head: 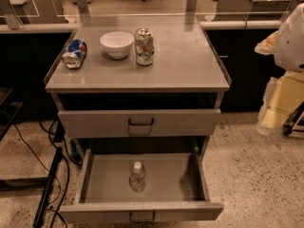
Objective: Pick water bottle from middle drawer and place on counter
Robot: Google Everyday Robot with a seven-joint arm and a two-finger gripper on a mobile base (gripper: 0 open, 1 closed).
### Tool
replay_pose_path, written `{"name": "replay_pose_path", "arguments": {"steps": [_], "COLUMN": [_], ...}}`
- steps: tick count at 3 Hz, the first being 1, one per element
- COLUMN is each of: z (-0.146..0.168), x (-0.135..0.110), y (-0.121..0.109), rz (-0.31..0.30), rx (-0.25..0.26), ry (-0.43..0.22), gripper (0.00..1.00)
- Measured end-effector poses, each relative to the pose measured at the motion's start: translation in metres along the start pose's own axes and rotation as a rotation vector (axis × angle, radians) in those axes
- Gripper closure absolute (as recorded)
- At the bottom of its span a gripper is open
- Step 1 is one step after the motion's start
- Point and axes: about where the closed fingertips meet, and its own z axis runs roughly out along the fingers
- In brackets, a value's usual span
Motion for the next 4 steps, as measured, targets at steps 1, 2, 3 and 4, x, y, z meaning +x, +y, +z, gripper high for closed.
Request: {"name": "replay_pose_path", "arguments": {"steps": [1, 2, 3, 4], "z": [0.000, 0.017, 0.095, 0.096], "x": [0.000, 0.002, 0.006, 0.006], "y": [0.000, 0.006, 0.025, 0.025], "rz": [0.000, 0.008, 0.028, 0.028], "rx": [0.000, -0.002, -0.034, -0.034], "ry": [0.000, -0.021, -0.063, -0.063], "gripper": [0.00, 0.00, 0.00, 0.00]}}
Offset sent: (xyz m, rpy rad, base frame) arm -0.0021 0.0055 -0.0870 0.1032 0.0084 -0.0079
